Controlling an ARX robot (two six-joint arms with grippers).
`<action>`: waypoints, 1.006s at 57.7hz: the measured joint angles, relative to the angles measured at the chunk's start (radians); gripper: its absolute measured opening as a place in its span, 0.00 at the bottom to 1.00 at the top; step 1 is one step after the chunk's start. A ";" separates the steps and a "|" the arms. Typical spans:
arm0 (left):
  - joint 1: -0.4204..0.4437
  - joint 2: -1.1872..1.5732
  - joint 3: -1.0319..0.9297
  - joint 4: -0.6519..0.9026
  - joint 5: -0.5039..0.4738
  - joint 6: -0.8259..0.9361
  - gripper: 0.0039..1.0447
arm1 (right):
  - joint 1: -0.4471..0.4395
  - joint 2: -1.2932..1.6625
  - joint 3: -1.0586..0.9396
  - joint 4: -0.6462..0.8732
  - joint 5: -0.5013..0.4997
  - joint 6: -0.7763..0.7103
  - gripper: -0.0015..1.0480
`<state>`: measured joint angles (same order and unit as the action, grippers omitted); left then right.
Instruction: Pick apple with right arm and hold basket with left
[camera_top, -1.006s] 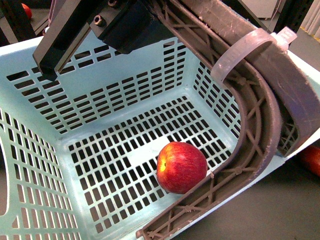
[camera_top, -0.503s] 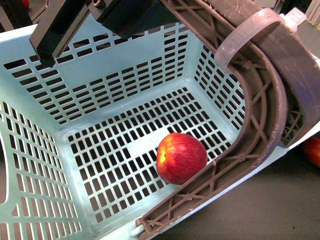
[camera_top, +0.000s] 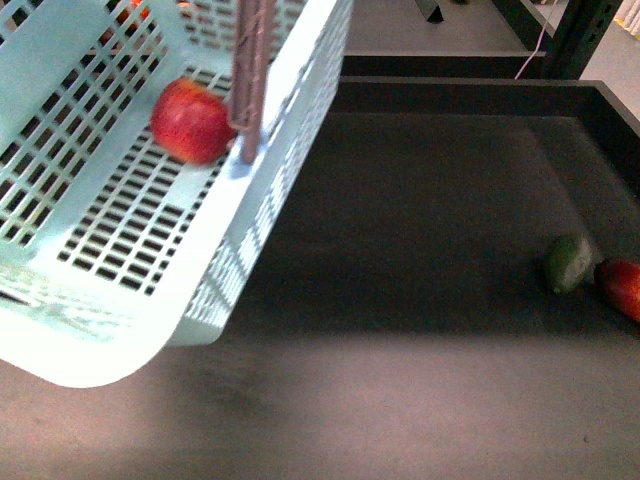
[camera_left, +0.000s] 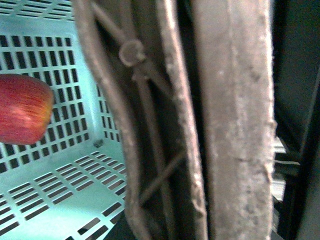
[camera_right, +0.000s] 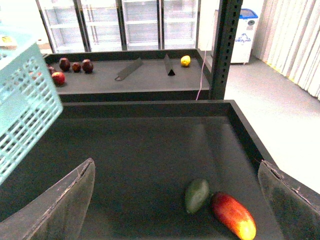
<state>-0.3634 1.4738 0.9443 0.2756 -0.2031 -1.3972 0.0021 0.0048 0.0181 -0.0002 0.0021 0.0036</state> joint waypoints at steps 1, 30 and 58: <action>0.007 0.005 0.001 -0.003 0.001 0.000 0.14 | 0.000 0.000 0.000 0.000 0.000 0.000 0.92; 0.263 0.274 0.158 -0.056 0.019 -0.040 0.14 | 0.000 0.000 0.000 0.000 0.000 0.000 0.92; 0.278 0.414 0.100 -0.032 0.001 -0.091 0.14 | 0.000 0.000 0.000 0.000 0.000 0.000 0.92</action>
<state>-0.0853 1.8874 1.0439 0.2432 -0.2020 -1.4883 0.0021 0.0048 0.0181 -0.0002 0.0021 0.0036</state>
